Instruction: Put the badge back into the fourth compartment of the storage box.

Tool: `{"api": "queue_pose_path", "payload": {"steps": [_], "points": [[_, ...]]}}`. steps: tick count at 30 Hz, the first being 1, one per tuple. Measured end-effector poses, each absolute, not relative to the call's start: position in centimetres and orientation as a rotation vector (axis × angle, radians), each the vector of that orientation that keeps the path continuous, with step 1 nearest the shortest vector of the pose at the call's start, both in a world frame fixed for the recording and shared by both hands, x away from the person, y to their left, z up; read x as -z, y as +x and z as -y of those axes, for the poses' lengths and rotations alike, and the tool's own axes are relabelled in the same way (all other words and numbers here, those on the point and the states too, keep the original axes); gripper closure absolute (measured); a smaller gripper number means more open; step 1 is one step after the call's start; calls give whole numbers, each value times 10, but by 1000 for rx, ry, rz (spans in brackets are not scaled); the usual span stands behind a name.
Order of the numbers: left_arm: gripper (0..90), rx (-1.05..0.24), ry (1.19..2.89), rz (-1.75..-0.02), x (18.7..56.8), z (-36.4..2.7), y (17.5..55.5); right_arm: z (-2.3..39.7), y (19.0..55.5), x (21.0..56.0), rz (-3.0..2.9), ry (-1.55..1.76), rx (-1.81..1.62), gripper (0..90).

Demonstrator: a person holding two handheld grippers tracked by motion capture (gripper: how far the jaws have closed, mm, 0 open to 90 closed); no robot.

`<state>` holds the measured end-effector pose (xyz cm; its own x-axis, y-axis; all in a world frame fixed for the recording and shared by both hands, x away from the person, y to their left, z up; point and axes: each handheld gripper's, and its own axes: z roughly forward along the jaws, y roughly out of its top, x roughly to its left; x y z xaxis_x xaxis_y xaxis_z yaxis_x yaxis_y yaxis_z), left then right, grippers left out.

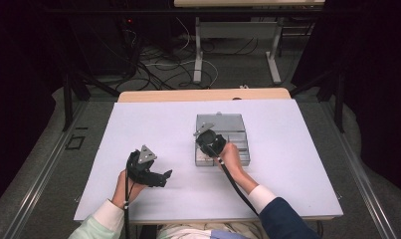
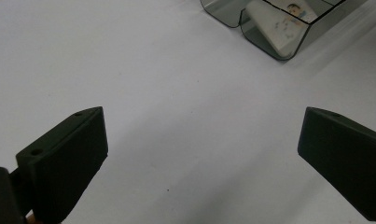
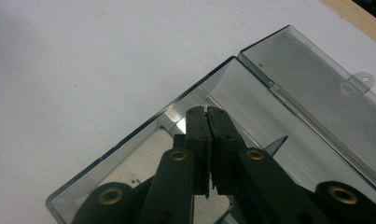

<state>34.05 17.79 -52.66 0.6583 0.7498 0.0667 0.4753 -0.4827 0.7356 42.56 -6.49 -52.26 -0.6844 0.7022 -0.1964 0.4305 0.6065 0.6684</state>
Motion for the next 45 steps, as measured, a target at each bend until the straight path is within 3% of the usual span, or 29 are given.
{"api": "queue_pose_path", "payload": {"steps": [8,16,29,45], "points": [[14,-503,2162,-948,527,-177,340,81,415,508,-2388,935,-944,787],[15,-490,2172,-943,526,-178,340,107,404,504,-2435,973,-1027,546],[14,-487,2173,-938,526,-178,340,148,388,507,-2472,1011,-1106,243],[14,-486,2172,-937,526,-178,341,186,372,507,-2480,1007,-1191,9]]}}
